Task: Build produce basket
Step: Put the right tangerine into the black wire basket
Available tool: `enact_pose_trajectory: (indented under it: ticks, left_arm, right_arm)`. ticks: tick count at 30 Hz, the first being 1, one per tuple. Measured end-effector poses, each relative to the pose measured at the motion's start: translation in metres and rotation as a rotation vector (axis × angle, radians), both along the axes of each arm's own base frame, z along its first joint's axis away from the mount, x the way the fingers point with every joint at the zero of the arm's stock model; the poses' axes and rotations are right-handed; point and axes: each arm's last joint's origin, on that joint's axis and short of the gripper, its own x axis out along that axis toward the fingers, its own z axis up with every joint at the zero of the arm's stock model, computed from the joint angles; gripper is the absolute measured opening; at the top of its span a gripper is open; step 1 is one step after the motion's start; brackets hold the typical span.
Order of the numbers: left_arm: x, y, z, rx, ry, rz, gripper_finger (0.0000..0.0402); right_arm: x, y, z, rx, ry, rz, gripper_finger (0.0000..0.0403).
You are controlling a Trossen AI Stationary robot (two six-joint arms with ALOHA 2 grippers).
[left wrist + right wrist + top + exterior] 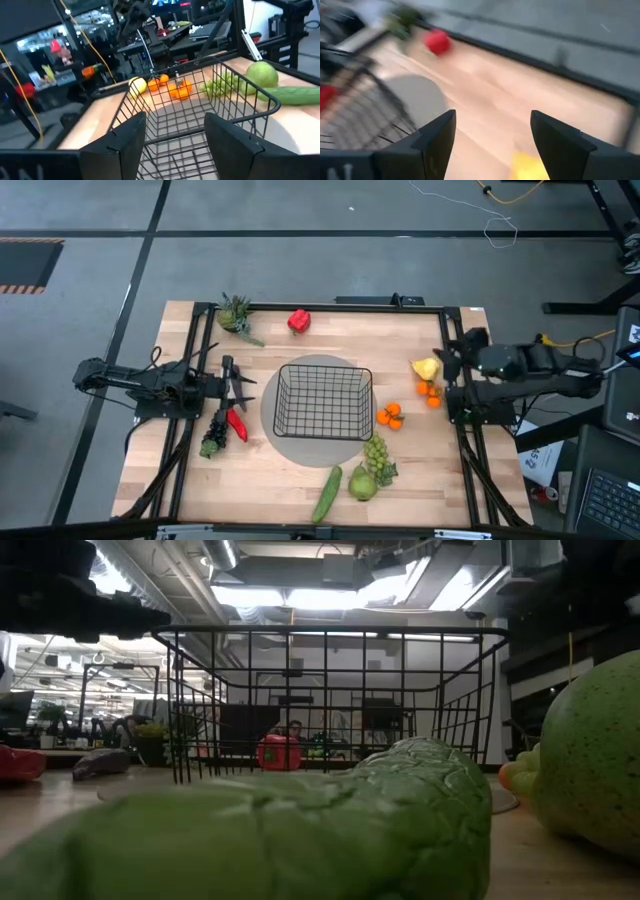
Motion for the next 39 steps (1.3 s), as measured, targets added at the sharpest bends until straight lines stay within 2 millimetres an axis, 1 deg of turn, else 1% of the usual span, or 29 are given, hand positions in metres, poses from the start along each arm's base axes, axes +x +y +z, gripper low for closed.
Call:
enact_pose_trajectory:
  ticks: [3,5,7,11,13,18,20,25,27,31,36,39]
  left_arm:
    - [-0.001,0.0,0.005,0.047,-0.051,0.005,0.0197]
    - [-0.001,0.0,0.01,0.052,-0.105,0.002,0.0197]
    - [-0.003,0.0,0.016,0.047,-0.163,-0.001,0.0197]
    - [-0.005,0.0,0.023,0.04,-0.239,0.001,0.0197]
    - [-0.005,0.0,0.024,0.038,-0.252,0.001,0.0197]
    - [-0.005,0.0,0.024,0.031,-0.253,0.0,0.0197]
    - [-0.005,0.0,0.024,0.03,-0.253,0.0,0.0197]
    - [-0.005,0.0,0.024,0.03,-0.253,-0.001,0.0197]
    - [-0.005,0.0,0.024,0.028,-0.252,-0.001,0.0197]
    - [-0.005,0.0,0.024,0.0,-0.253,-0.007,0.0197]
    - [-0.005,0.0,0.024,-0.103,-0.254,-0.03,0.0197]
    - [-0.005,0.0,0.024,-0.162,-0.254,-0.043,0.0197]
  right_arm:
    - [0.001,0.0,0.012,0.099,0.125,-0.066,0.0256]
    - [0.009,0.0,0.015,0.171,0.202,-0.078,0.0256]
    - [0.02,0.001,0.013,0.261,0.289,-0.078,0.0256]
    - [0.039,0.001,-0.003,0.487,0.531,-0.067,0.0256]
    - [0.048,-0.001,-0.011,0.552,0.642,-0.062,0.0256]
    - [0.074,-0.012,-0.026,0.618,0.801,0.016,0.0256]
    - [0.082,-0.018,-0.032,0.66,0.864,0.045,0.0256]
    - [0.096,-0.038,-0.048,0.688,0.996,0.116,0.0256]
    - [0.099,-0.046,-0.053,0.696,1.021,0.146,0.0256]
    - [0.099,-0.06,-0.059,0.715,1.053,0.196,0.0256]
    - [0.091,-0.074,-0.058,0.725,1.041,0.226,0.0256]
    - [0.084,-0.078,-0.055,0.718,1.016,0.229,0.0256]
